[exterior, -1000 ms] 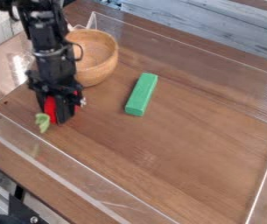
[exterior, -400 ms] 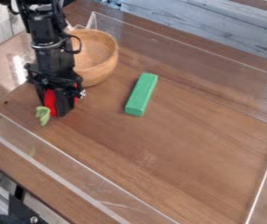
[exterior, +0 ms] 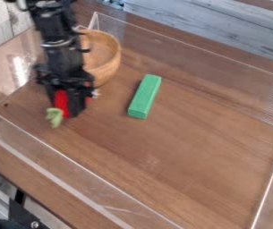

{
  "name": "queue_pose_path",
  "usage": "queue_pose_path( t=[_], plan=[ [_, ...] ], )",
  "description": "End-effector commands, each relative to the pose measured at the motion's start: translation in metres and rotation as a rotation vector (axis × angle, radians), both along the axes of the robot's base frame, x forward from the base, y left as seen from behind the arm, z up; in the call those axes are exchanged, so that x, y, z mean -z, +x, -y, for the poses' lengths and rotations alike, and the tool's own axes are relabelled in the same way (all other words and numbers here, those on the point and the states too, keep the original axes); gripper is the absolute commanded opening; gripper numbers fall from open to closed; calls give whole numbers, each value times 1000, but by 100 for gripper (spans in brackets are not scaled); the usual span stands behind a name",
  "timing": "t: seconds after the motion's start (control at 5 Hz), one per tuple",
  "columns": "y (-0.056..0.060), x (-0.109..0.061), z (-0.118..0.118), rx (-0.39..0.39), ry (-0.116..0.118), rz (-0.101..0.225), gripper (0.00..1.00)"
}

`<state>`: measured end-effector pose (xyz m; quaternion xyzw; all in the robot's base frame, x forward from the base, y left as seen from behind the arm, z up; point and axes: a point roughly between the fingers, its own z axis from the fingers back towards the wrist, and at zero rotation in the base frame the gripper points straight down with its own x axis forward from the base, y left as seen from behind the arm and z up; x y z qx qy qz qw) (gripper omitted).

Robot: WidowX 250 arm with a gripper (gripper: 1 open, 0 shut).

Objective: Move the red object to the right side of the table

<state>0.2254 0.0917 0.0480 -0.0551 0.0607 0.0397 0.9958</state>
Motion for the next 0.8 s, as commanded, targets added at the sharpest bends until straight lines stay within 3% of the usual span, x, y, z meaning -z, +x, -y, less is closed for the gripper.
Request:
queue_pose_path(
  t=[0.0,0.4,0.6],
  plan=[
    [17,-7,42,49,11,42,0],
    [26,3,32,54,13,33,0],
    [23,-3,34,113,12,29,0]
  ],
)
